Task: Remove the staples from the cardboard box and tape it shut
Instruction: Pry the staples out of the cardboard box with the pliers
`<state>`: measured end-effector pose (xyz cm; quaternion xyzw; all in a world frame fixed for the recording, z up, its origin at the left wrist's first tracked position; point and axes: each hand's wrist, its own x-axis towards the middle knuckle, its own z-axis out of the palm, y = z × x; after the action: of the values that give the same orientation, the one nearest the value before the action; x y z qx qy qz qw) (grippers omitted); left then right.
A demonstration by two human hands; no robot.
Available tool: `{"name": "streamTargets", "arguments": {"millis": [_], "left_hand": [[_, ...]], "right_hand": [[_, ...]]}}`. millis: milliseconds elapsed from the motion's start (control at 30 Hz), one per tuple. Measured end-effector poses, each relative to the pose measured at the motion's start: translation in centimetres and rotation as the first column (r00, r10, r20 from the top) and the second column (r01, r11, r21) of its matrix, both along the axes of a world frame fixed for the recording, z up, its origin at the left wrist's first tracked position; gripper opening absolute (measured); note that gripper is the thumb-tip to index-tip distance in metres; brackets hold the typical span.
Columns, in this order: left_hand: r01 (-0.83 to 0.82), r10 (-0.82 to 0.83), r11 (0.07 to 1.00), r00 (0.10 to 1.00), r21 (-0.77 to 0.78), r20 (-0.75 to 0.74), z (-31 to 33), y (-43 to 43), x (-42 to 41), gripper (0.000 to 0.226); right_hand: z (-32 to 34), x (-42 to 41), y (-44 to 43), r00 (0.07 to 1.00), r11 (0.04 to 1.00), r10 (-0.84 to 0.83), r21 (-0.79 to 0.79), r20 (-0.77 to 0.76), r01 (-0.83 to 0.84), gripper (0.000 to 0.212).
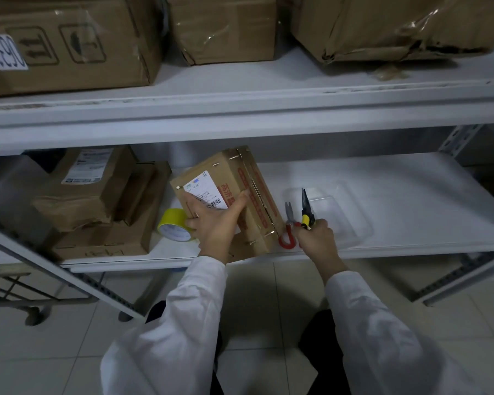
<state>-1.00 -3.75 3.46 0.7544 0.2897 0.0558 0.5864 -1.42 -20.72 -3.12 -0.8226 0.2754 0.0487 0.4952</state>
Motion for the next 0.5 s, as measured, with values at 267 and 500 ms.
{"name": "streamTargets", "arguments": {"millis": [267, 500], "left_hand": [[0.004, -0.005, 1.0, 1.0, -0.015, -0.026, -0.2, 0.3, 0.3, 0.135], [0.0, -0.001, 0.999, 1.0, -0.033, -0.02, -0.4, 0.8, 0.6, 0.135]], "right_hand": [[1.2, 1.6, 0.9, 0.998, 0.962, -0.055, 0.268, 0.004, 0.052, 0.05], [2.0, 1.3, 1.2, 0.994, 0.967, -0.058, 0.252, 0.092, 0.033, 0.023]]}}
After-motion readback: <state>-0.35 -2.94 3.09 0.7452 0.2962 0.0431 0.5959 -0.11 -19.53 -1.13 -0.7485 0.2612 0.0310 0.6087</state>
